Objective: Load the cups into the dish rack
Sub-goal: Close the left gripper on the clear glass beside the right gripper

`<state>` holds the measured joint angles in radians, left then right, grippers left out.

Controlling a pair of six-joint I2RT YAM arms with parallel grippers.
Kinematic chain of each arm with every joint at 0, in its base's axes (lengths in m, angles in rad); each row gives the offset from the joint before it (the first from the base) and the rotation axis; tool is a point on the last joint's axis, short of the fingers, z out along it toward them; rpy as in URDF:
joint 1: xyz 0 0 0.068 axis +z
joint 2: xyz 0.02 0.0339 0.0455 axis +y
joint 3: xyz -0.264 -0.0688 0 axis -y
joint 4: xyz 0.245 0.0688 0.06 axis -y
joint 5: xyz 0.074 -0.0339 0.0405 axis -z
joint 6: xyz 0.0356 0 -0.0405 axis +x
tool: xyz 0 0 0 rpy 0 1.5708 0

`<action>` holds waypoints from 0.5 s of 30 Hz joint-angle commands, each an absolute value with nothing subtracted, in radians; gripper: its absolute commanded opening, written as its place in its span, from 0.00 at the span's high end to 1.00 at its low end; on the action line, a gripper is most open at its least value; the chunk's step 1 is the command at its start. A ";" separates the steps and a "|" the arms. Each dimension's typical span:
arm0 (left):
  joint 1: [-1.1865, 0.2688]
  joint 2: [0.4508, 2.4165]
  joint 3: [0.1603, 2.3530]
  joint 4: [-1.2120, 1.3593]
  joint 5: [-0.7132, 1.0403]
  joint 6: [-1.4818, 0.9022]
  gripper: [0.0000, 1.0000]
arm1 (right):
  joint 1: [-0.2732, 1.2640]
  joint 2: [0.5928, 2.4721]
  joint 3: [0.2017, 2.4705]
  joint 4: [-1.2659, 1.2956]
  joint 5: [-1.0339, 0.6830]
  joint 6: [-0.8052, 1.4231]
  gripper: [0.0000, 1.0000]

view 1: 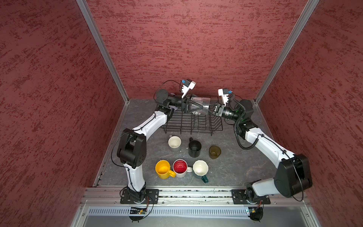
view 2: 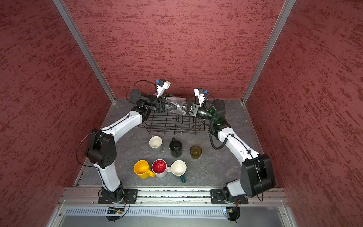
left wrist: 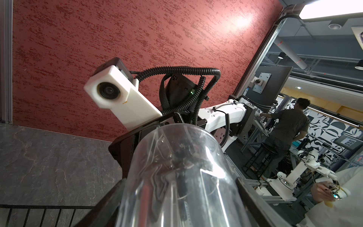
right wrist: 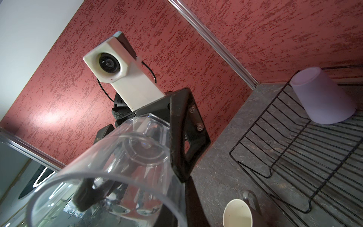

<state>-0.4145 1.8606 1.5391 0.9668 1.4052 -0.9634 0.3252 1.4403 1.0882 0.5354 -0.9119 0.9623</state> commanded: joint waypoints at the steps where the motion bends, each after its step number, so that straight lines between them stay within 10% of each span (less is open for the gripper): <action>1: -0.437 1.868 1.565 1.009 1.437 -0.981 0.36 | 0.331 1.448 1.083 0.613 -0.885 1.000 1.00; 6: -0.439 1.868 1.559 1.012 1.458 -0.979 0.18 | 0.332 1.448 1.094 0.621 -0.895 1.008 1.00; 15: -0.451 1.876 1.572 0.980 1.491 -0.974 0.14 | 0.331 1.448 1.109 0.551 -0.900 0.956 1.00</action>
<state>-0.4156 1.8637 1.5421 0.9794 1.4208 -0.9722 0.3256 1.4406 1.0851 0.5377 -0.9165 0.9604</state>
